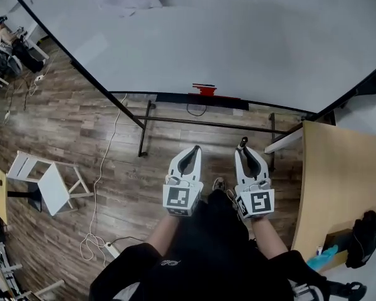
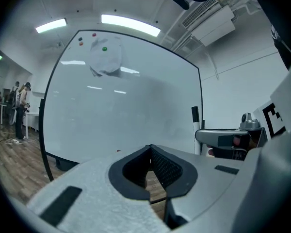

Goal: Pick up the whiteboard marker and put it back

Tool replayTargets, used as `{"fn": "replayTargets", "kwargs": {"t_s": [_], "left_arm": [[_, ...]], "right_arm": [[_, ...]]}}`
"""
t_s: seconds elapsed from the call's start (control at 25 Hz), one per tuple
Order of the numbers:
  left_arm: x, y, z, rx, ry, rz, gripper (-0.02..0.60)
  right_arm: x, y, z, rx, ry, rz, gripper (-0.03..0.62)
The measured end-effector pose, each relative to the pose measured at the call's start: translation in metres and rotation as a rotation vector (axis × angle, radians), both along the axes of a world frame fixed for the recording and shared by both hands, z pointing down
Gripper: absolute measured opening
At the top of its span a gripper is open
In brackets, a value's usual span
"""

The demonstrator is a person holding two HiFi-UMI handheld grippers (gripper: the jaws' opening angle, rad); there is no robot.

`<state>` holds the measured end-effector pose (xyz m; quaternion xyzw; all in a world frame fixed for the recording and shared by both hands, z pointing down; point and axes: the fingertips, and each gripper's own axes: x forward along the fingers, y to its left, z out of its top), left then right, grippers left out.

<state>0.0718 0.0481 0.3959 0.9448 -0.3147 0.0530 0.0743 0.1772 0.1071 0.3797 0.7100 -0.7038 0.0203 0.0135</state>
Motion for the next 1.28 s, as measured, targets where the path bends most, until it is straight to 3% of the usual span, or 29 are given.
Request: {"fn": "replayTargets", "kwargs": {"t_s": [0.48,0.68,1.04,1.28], "left_arm": [[-0.117,-0.015,-0.026,0.035,0.065,-0.196,0.006],[-0.159,-0.02,-0.015,0.021,0.035,-0.279,0.006],[-0.182,-0.044,-0.008,-0.005,0.028,-0.398,0.006],[-0.173,-0.077,-0.01,-0.001,0.034,-0.476,0.006]], "right_arm": [[-0.115,-0.04,-0.03,0.031,0.06,-0.211,0.054],[-0.158,-0.056,-0.031,0.03,0.074,-0.318,0.054],[-0.186,-0.095,-0.016,-0.014,0.083,-0.467,0.054],[-0.182,-0.131,-0.014,-0.01,0.112,-0.565,0.054]]}}
